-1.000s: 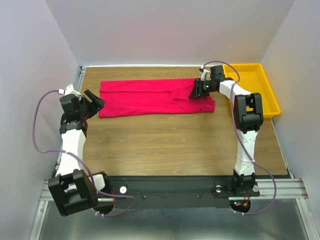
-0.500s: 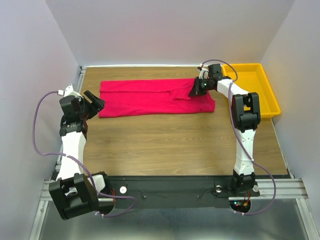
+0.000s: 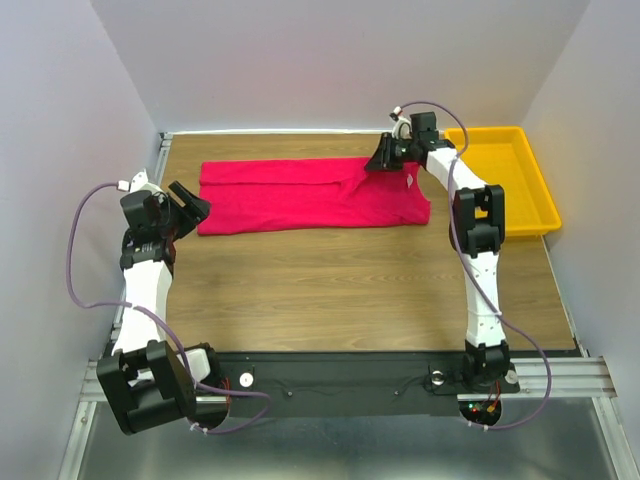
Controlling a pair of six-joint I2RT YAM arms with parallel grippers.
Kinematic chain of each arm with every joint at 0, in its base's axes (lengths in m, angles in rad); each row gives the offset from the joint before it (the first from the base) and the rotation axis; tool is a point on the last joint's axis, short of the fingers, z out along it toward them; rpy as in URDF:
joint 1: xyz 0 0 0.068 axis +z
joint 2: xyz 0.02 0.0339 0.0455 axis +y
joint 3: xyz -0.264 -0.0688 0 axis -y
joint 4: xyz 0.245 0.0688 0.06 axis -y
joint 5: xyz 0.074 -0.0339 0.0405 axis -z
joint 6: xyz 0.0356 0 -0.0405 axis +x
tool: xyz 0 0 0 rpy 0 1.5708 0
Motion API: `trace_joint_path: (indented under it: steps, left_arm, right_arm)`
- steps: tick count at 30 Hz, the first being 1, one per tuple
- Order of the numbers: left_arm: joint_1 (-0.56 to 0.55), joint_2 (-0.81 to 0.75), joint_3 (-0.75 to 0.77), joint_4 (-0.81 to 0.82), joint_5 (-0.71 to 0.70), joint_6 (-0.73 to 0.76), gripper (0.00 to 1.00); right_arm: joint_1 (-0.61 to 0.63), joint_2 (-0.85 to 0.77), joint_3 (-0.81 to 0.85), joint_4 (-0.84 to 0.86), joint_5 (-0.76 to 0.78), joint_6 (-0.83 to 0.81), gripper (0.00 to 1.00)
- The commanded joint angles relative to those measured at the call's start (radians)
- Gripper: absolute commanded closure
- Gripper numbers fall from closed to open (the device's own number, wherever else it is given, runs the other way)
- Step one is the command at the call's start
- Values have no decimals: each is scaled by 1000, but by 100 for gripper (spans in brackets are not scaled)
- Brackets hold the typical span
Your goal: Fold and stack the t-shirts
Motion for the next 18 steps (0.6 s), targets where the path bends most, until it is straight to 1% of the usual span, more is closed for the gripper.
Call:
trace_joint_path:
  steps: [1, 2, 4, 8, 11, 12, 14, 16, 17, 18]
  left_arm:
    - [5, 6, 47, 14, 2, 17, 22]
    - [5, 9, 50, 8, 0, 19, 22]
    - [5, 12, 55, 3, -3, 20, 22]
    - [5, 13, 59, -3, -6, 25, 22]
    - [5, 13, 59, -3, -8, 29, 22]
    - [5, 16, 58, -1, -8, 31, 22]
    - [5, 21, 53, 2, 0, 37, 22]
    - [4, 38, 50, 3, 9, 42, 22]
    - [4, 42, 48, 3, 11, 49, 22]
    - [5, 61, 47, 3, 12, 52, 22]
  right_arm:
    - [31, 63, 99, 38, -25, 48, 65]
    - [32, 72, 117, 49, -27, 46, 60]
    - [34, 97, 136, 79, -33, 62, 54]
    - [32, 97, 176, 101, -34, 49, 51]
    - [31, 56, 185, 108, -37, 25, 51]
    - [32, 43, 183, 107, -39, -9, 51]
    - [28, -7, 142, 104, -72, -55, 51]
    - [23, -52, 89, 104, -124, -136, 53]
    - [23, -107, 17, 101, -117, -162, 53]
    - [19, -151, -42, 98, -108, -232, 53]
